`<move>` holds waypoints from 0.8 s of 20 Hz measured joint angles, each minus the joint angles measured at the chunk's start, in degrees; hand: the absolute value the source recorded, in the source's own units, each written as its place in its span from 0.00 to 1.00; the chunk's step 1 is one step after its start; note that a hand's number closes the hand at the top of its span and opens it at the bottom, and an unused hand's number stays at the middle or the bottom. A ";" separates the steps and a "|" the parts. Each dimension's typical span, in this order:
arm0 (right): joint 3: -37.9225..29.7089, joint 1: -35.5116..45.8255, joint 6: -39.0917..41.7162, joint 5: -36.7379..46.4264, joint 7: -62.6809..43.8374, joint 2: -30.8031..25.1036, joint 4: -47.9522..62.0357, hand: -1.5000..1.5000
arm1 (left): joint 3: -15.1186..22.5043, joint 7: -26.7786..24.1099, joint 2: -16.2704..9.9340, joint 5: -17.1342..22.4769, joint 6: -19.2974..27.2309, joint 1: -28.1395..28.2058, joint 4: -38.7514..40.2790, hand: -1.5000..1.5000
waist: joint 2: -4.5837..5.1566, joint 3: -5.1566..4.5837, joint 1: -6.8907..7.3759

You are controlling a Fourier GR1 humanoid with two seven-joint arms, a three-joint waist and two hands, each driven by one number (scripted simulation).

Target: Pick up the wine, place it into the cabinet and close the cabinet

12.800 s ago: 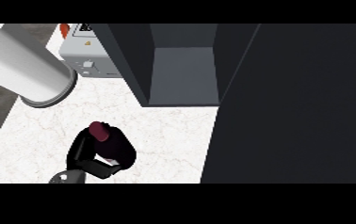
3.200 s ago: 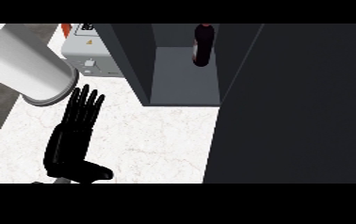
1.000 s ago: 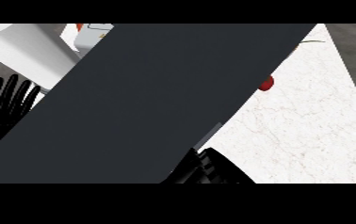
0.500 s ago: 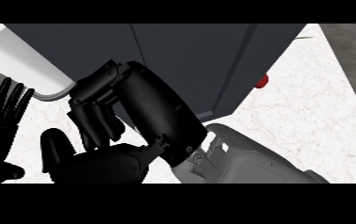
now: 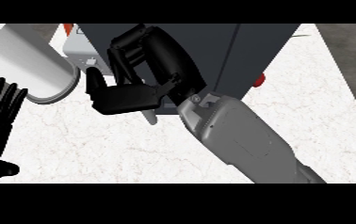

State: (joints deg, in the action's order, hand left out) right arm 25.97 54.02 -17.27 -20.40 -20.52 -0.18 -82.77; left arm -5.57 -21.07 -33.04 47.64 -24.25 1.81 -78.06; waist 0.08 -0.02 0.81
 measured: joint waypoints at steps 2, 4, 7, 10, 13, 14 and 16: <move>-1.19 0.02 1.55 -0.15 1.82 -0.35 3.06 1.00 | -0.66 0.01 0.28 -0.16 -0.73 0.16 -0.02 0.00 | -0.02 0.00 -0.03; -2.92 0.85 3.82 0.08 3.17 -0.44 5.87 1.00 | -0.73 0.88 0.84 -0.35 0.12 0.18 -1.24 0.00 | -0.21 -0.05 0.03; -4.00 0.40 6.83 0.94 6.10 0.00 7.79 1.00 | -1.37 1.45 1.37 -0.55 -0.45 -0.57 -0.20 0.00 | -0.73 -0.11 -0.03; -5.34 0.70 10.69 0.37 8.57 -0.25 10.30 1.00 | -1.78 1.58 1.47 -0.82 -1.24 -0.43 -0.11 0.00 | -1.21 -0.22 0.23; -5.85 0.65 13.85 0.38 11.19 -0.86 11.89 1.00 | -2.11 1.49 1.55 -0.82 -2.28 0.04 -0.20 0.00 | -1.58 -0.39 0.60; -6.01 0.88 14.52 0.32 11.53 -0.92 12.35 1.00 | -2.17 1.81 1.47 -0.79 -2.19 -0.45 -0.06 0.00 | -1.59 -0.46 0.61; -6.18 1.26 15.74 0.63 12.86 -0.99 13.61 1.00 | -2.06 1.97 1.74 -0.97 -2.11 -0.81 -0.13 0.00 | -1.75 -0.52 0.76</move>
State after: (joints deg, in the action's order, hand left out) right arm 19.79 55.28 -1.53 -19.77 -7.66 -1.17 -69.16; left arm -7.63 -19.10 -31.30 46.67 -26.36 0.99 -78.19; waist -1.68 -0.54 1.58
